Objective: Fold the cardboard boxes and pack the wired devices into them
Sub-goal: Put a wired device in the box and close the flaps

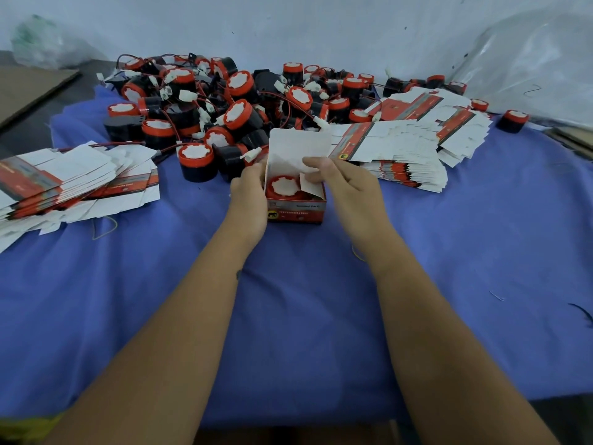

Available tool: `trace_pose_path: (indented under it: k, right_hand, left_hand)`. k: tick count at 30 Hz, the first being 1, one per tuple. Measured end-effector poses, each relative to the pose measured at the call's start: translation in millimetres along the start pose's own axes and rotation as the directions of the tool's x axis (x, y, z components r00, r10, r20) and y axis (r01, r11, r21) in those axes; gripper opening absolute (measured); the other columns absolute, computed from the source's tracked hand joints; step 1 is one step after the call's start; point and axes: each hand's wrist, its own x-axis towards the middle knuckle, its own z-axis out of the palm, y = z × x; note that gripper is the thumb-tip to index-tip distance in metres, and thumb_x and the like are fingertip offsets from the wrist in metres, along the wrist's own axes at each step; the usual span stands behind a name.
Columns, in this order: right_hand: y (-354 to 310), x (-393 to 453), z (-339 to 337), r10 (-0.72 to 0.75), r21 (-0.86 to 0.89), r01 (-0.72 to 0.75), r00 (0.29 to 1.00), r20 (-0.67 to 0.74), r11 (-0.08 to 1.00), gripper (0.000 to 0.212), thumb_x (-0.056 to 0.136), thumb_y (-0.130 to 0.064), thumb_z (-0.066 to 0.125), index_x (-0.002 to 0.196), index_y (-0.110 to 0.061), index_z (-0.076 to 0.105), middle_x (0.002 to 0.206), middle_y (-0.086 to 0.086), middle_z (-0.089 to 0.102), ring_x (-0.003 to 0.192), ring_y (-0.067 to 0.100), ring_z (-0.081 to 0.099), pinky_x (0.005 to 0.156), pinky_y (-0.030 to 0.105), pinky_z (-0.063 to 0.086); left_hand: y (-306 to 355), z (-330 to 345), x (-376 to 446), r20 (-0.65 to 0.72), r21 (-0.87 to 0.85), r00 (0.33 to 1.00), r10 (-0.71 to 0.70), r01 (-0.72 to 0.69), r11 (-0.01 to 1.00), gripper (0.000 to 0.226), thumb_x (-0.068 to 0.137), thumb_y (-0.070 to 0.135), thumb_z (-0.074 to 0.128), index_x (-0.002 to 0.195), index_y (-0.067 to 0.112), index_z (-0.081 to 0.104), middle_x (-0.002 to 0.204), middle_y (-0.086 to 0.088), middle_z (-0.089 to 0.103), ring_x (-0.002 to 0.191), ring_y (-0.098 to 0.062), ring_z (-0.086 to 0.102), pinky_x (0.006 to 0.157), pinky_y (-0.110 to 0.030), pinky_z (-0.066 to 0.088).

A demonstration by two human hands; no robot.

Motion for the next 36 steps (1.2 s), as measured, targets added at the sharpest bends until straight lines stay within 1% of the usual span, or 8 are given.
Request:
trace_pose_path:
  k: [3, 7, 12, 16, 21, 26, 29, 36]
  right_hand:
    - [5, 6, 4, -0.020, -0.082, 0.017, 0.999, -0.033, 0.996, 0.019, 0.095, -0.012, 0.060, 0.111, -0.020, 0.065, 0.097, -0.008, 0.070, 0.097, 0.001, 0.061, 0.089, 0.017, 0.048]
    - [7, 7, 9, -0.101, -0.053, 0.094, 0.984, -0.145, 0.994, 0.060, 0.083, -0.002, 0.069, 0.123, -0.033, 0.037, 0.115, -0.010, 0.051, 0.105, 0.008, 0.051, 0.088, 0.016, 0.043]
    - [12, 6, 1, -0.026, -0.079, 0.027, 1.000, 0.009, 0.997, 0.044, 0.089, 0.009, 0.046, 0.108, -0.020, 0.073, 0.106, -0.009, 0.069, 0.101, 0.007, 0.061, 0.083, 0.017, 0.052]
    - [11, 4, -9, 0.123, 0.270, -0.145, 0.988, 0.096, 0.952, 0.033, 0.076, -0.007, 0.052, 0.096, -0.017, 0.077, 0.110, -0.007, 0.071, 0.104, 0.002, 0.063, 0.076, 0.011, 0.050]
    - [17, 4, -13, 0.023, -0.081, -0.003, 0.969, 0.245, 0.997, 0.042, 0.089, -0.015, 0.068, 0.130, -0.023, 0.062, 0.143, -0.011, 0.051, 0.132, 0.001, 0.043, 0.098, 0.013, 0.041]
    - [25, 7, -9, -0.028, -0.200, 0.062, 0.985, 0.170, 0.978, 0.048, 0.089, -0.019, 0.070, 0.136, -0.024, 0.057, 0.146, -0.011, 0.049, 0.133, 0.000, 0.040, 0.106, 0.014, 0.036]
    - [27, 9, -8, -0.039, -0.191, 0.066, 0.989, 0.144, 0.979, 0.043, 0.090, -0.023, 0.069, 0.132, -0.028, 0.060, 0.142, -0.012, 0.053, 0.124, -0.005, 0.044, 0.096, 0.004, 0.037]
    - [26, 9, -7, -0.002, -0.081, 0.011, 0.994, 0.110, 0.997, 0.031, 0.095, -0.033, 0.061, 0.126, -0.029, 0.065, 0.138, -0.009, 0.057, 0.120, 0.002, 0.054, 0.097, 0.019, 0.049]
  left_hand:
    - [-4, -4, 0, 0.070, 0.189, 0.995, 0.072, -0.084, 0.978, 0.036, 0.094, 0.026, 0.045, 0.125, 0.022, 0.061, 0.131, -0.012, 0.056, 0.121, -0.028, 0.056, 0.100, -0.044, 0.050]
    - [-9, -8, 2, 0.157, 0.277, 0.956, 0.247, -0.283, 0.918, 0.036, 0.095, 0.008, 0.050, 0.119, 0.032, 0.059, 0.119, 0.007, 0.063, 0.113, -0.011, 0.058, 0.095, -0.031, 0.048]
    - [-9, -12, 1, 0.043, 0.178, 0.931, 0.362, -0.364, 0.914, 0.031, 0.088, -0.004, 0.063, 0.087, 0.027, 0.068, 0.108, 0.004, 0.068, 0.099, -0.011, 0.064, 0.071, -0.019, 0.055]
    - [0, -14, 0, 0.052, -0.029, 0.991, 0.122, -0.120, 0.992, 0.028, 0.091, 0.007, 0.052, 0.104, 0.016, 0.076, 0.105, 0.006, 0.070, 0.086, -0.014, 0.066, 0.053, -0.018, 0.048]
    - [-4, -17, -2, 0.244, 0.303, 0.917, 0.316, -0.382, 0.873, 0.036, 0.097, 0.007, 0.055, 0.129, 0.018, 0.064, 0.135, 0.019, 0.051, 0.120, 0.005, 0.047, 0.078, -0.004, 0.045]
    - [-11, -25, 3, 0.311, 0.420, 0.863, 0.398, -0.501, 0.757, 0.043, 0.093, 0.010, 0.067, 0.134, 0.021, 0.060, 0.138, 0.017, 0.052, 0.128, 0.008, 0.037, 0.099, -0.003, 0.031]
    - [-12, -24, 3, 0.282, 0.397, 0.861, 0.423, -0.506, 0.766, 0.040, 0.091, 0.009, 0.068, 0.129, 0.021, 0.065, 0.135, 0.012, 0.059, 0.127, 0.001, 0.047, 0.097, -0.007, 0.041]
    - [-10, -22, 1, 0.221, 0.101, 0.906, 0.360, -0.388, 0.916, 0.036, 0.088, 0.005, 0.071, 0.118, 0.023, 0.066, 0.113, 0.010, 0.070, 0.108, -0.006, 0.067, 0.091, -0.024, 0.055]
